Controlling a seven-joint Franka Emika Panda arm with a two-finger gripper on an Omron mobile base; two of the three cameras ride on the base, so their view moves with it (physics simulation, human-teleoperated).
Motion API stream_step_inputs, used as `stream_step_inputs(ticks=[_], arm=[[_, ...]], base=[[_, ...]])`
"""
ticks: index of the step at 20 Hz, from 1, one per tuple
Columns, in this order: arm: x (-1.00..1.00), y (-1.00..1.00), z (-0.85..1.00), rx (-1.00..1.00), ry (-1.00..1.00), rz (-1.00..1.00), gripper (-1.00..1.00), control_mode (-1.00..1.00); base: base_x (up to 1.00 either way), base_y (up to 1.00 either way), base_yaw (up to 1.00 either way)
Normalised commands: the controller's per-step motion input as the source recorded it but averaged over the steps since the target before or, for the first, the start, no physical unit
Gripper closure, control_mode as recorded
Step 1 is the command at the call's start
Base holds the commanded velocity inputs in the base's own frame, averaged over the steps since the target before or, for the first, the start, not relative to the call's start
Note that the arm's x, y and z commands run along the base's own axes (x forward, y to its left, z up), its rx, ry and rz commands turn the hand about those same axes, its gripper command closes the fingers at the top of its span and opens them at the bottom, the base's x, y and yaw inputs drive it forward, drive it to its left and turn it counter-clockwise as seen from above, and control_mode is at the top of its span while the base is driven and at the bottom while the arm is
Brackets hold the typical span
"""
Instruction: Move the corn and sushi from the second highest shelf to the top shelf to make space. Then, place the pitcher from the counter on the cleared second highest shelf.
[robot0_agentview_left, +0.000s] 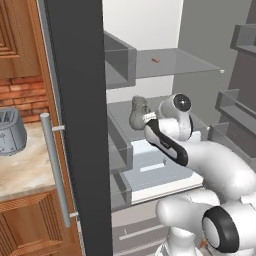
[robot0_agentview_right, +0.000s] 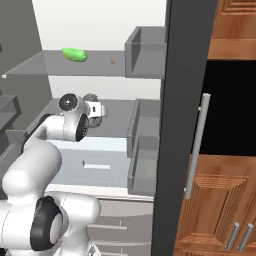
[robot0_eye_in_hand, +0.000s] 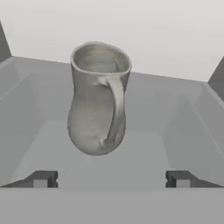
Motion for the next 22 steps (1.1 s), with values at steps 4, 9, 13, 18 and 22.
stream_step_inputs(ticks=[4,9,13,18,22], arm=[[-1.00,-0.34,0.04,0.00,0.00,0.00,-1.00,-1.00],[-1.00,-0.02,0.35,0.00,0.00,0.01,-1.00,-1.00],[-0.90,0.14,0.84,0.00,0.00,0.02,-1.00,-1.00],[-0.79,0.05,0.95,0.00,0.00,0.01,-1.00,-1.00],[-0.55,0.06,0.89,0.00,0.00,0.00,-1.00,-1.00]], base=[[0.00,0.00,0.00],[0.00,0.00,0.00],[0.00,0.00,0.00],[0.00,0.00,0.00],[0.00,0.00,0.00]])
